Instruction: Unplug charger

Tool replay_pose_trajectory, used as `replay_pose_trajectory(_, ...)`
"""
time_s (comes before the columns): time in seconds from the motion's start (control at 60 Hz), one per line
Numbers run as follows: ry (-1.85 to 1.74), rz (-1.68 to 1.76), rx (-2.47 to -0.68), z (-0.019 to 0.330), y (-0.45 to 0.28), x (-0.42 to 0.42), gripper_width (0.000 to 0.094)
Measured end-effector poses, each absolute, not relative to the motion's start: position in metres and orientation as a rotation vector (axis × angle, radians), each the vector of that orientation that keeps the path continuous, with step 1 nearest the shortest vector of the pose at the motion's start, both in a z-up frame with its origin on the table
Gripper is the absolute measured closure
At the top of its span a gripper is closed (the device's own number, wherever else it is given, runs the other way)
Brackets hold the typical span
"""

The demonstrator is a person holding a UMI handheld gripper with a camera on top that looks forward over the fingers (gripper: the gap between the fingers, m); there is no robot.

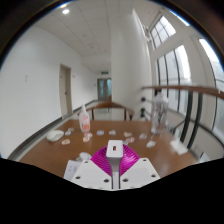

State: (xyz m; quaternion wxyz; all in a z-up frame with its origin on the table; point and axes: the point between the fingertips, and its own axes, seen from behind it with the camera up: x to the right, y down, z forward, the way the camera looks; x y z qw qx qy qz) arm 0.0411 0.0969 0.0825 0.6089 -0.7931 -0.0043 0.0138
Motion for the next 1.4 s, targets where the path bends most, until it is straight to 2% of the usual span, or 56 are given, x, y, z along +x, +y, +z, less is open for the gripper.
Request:
replay_pose_trajectory(0.05,-0.021,-0.081,-1.655,0.153,0.095,0.057,0.0868)
replay_pose_trajectory(0.083,-0.008,-0.103,-1.601,0.187,0.089,0.061,0.0869)
replay_pose_trajectory(0.167,-0.106,0.005,-1.677,0.203,0.084,0.036,0.0867)
replay_pose_trajectory(0.233,-0.098,-0.036,-1.672,0.220,0.075,0.061,0.0869)
replay_pose_trajectory(0.317,-0.114,-0.104,-1.703,0.202,0.057,0.081,0.0869)
replay_pose_trajectory(0.5,-0.125,-0.097,-1.911,0.090,0.037,0.104,0.0867)
replay_pose_trajectory(0.6,-0.136,-0.060,-1.985,0.053,0.033,0.103,0.0836)
replay_pose_trajectory(1.017,-0.120,-0.091,-2.055,0.024,0.053,0.126,0.0717)
replay_pose_trajectory(1.117,-0.125,-0.086,-2.072,0.020,0.049,0.126,0.0584)
replay_pose_trajectory(1.133,-0.129,-0.086,-2.072,0.020,0.048,0.126,0.0522)
replay_pose_trajectory(1.15,-0.132,-0.089,-2.073,0.021,0.047,0.126,0.0392)
replay_pose_trajectory(1.183,-0.136,-0.102,-2.070,0.022,0.044,0.129,0.0277)
replay_pose_trajectory(1.217,-0.148,-0.113,-2.067,0.024,0.040,0.130,0.0116)
replay_pose_trajectory(1.25,-0.163,-0.117,-2.063,0.026,0.036,0.129,0.0077)
replay_pose_trajectory(1.4,-0.160,-0.093,-2.035,0.041,0.001,0.126,0.0086)
